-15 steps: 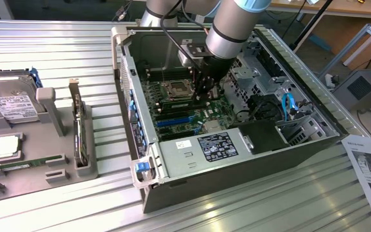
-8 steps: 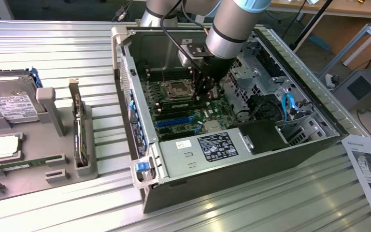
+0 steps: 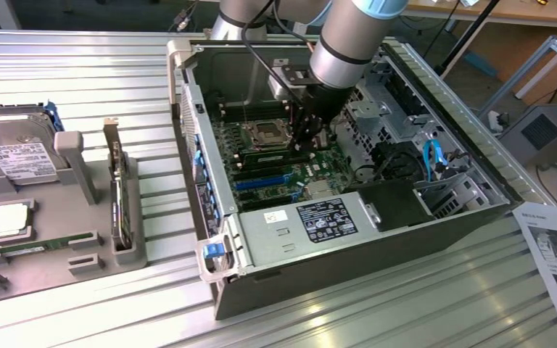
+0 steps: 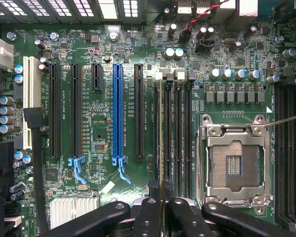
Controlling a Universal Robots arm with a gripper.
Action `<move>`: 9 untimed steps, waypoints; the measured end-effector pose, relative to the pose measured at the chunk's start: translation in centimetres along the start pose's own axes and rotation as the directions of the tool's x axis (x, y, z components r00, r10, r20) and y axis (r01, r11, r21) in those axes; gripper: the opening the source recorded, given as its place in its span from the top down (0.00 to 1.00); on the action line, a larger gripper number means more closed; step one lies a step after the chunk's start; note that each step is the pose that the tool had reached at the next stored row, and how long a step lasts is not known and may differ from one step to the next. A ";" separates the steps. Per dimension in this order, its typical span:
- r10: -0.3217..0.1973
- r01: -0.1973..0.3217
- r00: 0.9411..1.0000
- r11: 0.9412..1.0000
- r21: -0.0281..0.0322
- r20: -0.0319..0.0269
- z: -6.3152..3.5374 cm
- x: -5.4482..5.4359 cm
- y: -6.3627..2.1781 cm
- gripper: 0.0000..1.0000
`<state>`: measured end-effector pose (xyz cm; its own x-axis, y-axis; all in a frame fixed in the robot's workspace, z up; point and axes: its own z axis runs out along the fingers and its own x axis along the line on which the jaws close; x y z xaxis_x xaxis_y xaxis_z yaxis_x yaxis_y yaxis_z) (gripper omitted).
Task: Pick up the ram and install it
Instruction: 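Insert the ram into the slot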
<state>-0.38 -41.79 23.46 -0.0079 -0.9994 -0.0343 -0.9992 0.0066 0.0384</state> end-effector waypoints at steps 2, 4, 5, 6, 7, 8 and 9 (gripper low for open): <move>0.000 0.000 1.000 1.000 0.000 0.000 0.00 0.0 0.00 0.87; 0.000 0.000 1.000 1.000 0.000 0.000 -0.01 0.0 0.00 0.87; 0.000 0.000 1.000 1.000 0.000 0.000 -0.06 0.0 0.00 0.87; 0.000 0.000 1.000 1.000 0.000 0.000 -0.10 0.0 0.00 0.87; 0.000 0.000 1.000 1.000 0.000 0.000 -0.14 0.0 0.00 0.87; 0.000 0.000 1.000 1.000 0.000 0.000 -0.18 0.0 0.01 0.87; 0.000 0.000 1.000 1.000 0.000 0.000 -0.22 0.0 0.01 0.87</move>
<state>-0.38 -41.79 23.68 -0.0079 -0.9994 -0.0344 -0.9992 0.0066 0.0384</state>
